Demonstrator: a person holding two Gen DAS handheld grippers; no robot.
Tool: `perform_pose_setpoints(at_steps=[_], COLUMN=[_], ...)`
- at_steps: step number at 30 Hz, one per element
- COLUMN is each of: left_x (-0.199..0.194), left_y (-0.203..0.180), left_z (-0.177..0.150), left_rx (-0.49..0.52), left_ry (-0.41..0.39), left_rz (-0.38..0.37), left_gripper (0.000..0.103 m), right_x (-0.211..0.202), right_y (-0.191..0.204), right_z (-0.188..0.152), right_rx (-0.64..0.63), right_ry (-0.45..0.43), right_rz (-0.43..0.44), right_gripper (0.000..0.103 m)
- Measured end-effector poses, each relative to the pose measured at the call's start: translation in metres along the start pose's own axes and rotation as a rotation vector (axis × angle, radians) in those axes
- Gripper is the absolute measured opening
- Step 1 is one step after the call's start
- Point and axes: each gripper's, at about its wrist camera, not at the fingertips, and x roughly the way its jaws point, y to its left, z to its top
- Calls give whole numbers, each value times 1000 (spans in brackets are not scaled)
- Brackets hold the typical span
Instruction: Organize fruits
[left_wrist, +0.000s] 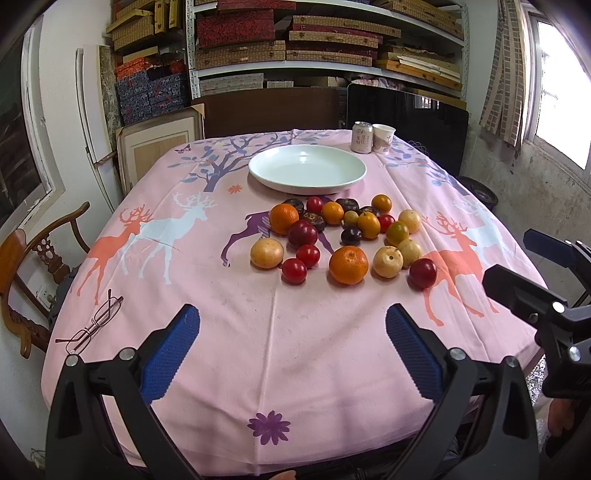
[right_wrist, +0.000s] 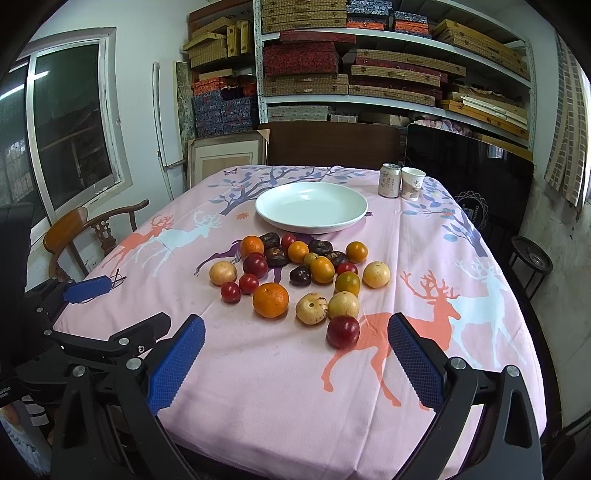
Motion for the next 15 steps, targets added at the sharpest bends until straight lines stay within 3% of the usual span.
perform_pose_setpoints(at_steps=[15], left_x=[1], left_y=[1], left_z=[-1], left_rx=[0], left_ry=[1], left_rz=[-2], left_gripper=[99], right_x=[0], right_y=[-1], right_z=[-1], right_rx=[6], right_ry=[-2], right_rz=[3], right_gripper=[100])
